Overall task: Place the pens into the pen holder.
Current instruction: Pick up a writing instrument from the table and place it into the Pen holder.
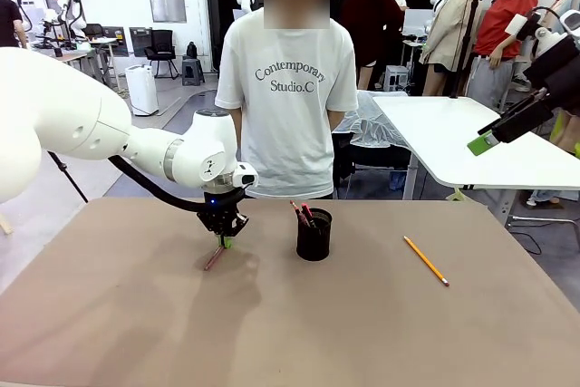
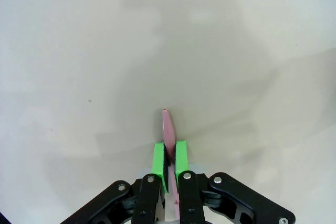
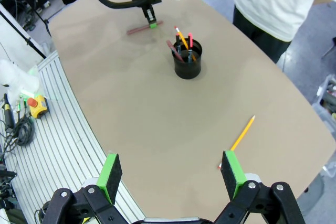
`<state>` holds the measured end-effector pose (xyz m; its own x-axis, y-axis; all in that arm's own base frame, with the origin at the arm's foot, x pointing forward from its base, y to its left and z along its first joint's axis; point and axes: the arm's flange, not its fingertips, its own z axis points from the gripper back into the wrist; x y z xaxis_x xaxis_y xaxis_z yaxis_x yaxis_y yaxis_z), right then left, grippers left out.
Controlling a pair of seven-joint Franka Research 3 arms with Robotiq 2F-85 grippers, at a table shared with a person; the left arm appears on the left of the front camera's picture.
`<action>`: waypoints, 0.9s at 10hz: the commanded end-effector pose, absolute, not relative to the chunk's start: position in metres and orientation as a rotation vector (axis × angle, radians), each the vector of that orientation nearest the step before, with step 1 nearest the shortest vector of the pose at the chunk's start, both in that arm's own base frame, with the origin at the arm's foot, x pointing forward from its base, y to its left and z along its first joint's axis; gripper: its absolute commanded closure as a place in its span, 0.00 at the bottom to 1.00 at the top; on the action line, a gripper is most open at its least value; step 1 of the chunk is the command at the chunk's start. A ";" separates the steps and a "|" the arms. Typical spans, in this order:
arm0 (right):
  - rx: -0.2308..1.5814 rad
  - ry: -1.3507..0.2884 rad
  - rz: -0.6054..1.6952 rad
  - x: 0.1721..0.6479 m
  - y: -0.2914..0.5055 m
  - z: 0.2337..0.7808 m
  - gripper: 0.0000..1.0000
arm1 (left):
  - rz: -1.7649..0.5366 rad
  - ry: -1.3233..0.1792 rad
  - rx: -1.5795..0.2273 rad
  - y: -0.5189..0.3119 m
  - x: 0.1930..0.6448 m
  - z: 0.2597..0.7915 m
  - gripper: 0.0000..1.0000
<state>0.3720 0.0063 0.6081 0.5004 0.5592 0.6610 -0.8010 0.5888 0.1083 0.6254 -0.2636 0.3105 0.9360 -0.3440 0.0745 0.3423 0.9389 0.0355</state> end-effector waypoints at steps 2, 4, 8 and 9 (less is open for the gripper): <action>0.457 -0.630 0.853 0.372 0.007 0.610 0.00 | -0.356 -0.113 -0.163 -0.251 0.623 0.321 1.00; 0.457 -0.630 0.853 0.372 0.007 0.610 0.00 | -0.357 -0.189 -0.361 -0.233 0.623 0.340 1.00; 0.457 -0.630 0.853 0.372 0.007 0.610 0.00 | -0.435 -0.524 -0.611 -0.210 0.615 0.384 1.00; 0.457 -0.630 0.853 0.372 0.007 0.610 0.00 | -0.435 -0.641 -0.597 -0.210 0.613 0.392 1.00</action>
